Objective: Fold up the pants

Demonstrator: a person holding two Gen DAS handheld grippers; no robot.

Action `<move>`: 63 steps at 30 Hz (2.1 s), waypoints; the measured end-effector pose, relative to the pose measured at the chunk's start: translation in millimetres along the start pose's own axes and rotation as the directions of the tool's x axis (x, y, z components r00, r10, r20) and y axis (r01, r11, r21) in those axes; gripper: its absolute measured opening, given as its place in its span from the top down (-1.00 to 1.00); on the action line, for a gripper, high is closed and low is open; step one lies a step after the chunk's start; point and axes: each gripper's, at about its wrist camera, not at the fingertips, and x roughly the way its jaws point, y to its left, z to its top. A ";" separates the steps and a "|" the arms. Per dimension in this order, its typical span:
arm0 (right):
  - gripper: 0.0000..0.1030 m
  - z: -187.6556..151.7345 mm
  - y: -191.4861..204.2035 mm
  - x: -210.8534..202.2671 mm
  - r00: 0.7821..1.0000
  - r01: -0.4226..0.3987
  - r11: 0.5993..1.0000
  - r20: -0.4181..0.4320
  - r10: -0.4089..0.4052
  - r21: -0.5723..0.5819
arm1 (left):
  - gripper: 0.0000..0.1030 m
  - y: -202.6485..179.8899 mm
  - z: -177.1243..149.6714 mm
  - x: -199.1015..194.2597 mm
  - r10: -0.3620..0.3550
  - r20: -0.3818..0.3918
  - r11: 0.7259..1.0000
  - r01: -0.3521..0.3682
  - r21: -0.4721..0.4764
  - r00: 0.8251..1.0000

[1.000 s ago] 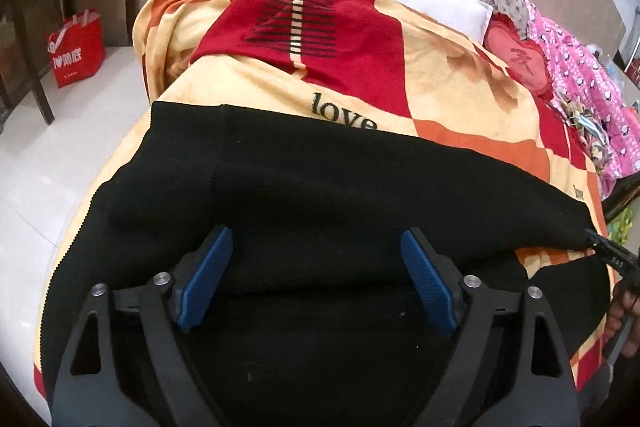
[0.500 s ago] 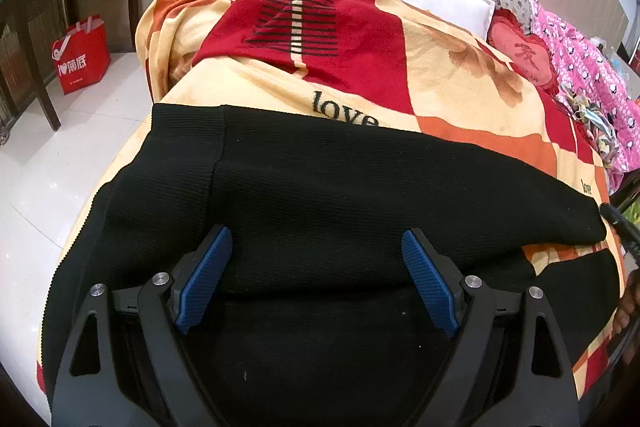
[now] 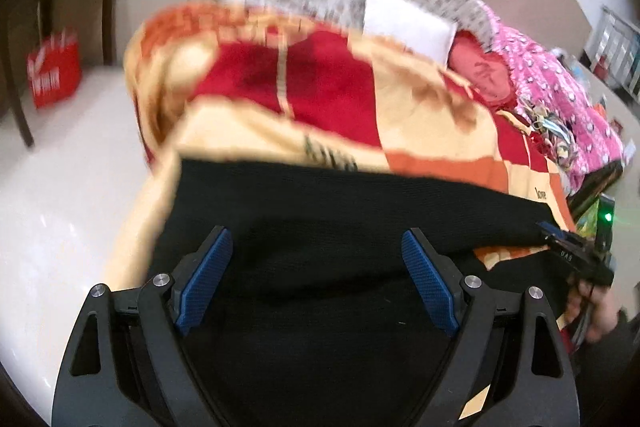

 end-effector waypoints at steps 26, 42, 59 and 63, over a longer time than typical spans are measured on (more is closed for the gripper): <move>0.39 -2.0 -1.9 -0.8 1.000 -0.024 0.999 0.000 0.024 0.022 | 0.13 80.5 49.2 100.6 -0.073 -0.319 0.940 0.172 0.295 0.945; 0.38 -2.2 -2.6 -1.2 1.000 -0.028 0.999 -0.004 0.028 0.025 | 0.91 49.1 55.1 39.6 0.008 -0.203 0.945 0.059 0.323 0.979; 0.34 61.9 -137.5 -6.9 0.941 -0.153 0.894 -0.213 0.262 0.422 | 0.92 9.2 60.2 -29.9 0.012 -0.042 0.995 -0.008 0.102 0.999; 0.34 58.2 -138.1 17.7 0.936 -0.145 0.898 -0.237 0.261 0.416 | 0.92 11.0 58.9 -30.7 0.018 -0.030 0.998 -0.016 0.065 0.999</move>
